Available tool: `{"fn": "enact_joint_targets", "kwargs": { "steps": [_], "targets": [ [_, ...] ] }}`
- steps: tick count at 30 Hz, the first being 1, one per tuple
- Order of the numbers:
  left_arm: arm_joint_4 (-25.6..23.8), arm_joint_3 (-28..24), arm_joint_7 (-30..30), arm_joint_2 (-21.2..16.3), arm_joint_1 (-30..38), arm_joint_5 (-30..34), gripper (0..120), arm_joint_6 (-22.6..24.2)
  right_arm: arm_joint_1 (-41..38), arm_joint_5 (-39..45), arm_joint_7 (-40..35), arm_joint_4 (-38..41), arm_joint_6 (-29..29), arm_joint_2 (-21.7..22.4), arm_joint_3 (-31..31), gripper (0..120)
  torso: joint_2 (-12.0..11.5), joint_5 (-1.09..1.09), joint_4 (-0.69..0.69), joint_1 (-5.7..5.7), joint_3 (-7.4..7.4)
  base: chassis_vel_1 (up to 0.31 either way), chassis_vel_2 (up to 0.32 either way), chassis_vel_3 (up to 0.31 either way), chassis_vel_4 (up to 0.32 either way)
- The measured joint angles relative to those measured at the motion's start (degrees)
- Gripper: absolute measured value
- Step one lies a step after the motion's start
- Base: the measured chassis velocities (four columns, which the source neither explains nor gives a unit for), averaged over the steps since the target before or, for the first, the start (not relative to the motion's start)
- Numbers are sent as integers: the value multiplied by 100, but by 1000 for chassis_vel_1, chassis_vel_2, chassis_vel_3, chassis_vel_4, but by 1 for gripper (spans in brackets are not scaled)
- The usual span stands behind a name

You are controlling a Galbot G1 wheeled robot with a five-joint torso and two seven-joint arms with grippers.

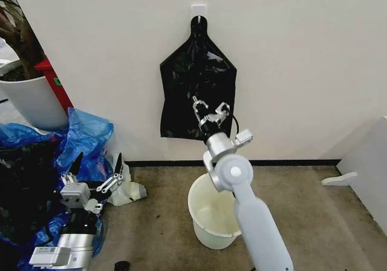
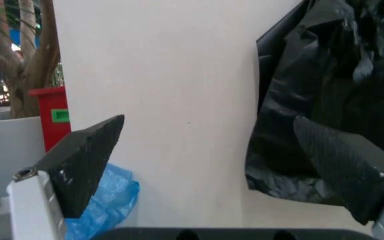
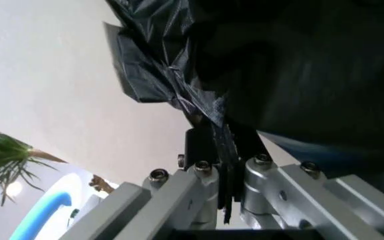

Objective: Place the garbage bag over the trash bin.

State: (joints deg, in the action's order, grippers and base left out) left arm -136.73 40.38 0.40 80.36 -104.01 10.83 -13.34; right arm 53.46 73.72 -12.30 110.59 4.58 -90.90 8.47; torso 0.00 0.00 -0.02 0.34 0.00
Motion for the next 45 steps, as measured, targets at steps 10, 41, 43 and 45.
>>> {"fn": "enact_joint_targets", "kwargs": {
  "steps": [10, 41, 43, 45],
  "targets": [
    [42, -36, 19, 43, 2, -51, 100, -26, 582, -160, 121, 191, 7, 93, 15, 0, 0, 0, 0, 0, 0, 0, 0, 0, 0],
    [248, -75, 40, -7, 107, -64, 100, -67, 2072, -679, 552, 335, -89, 161, 145, 0, -1, -1, 0, 0, 0, 0, 0, 0, 0],
    [259, -72, 40, -23, 114, -51, 100, -67, 2054, -680, 552, 347, -91, 179, 159, 0, -1, -1, 0, 0, 0, 0, 0, 0, 0],
    [263, -72, 40, -29, 117, -47, 100, -67, 2035, -680, 552, 348, -91, 189, 166, 0, -1, -1, 0, 0, 0, 0, 0, 0, 0]
  ]
}}
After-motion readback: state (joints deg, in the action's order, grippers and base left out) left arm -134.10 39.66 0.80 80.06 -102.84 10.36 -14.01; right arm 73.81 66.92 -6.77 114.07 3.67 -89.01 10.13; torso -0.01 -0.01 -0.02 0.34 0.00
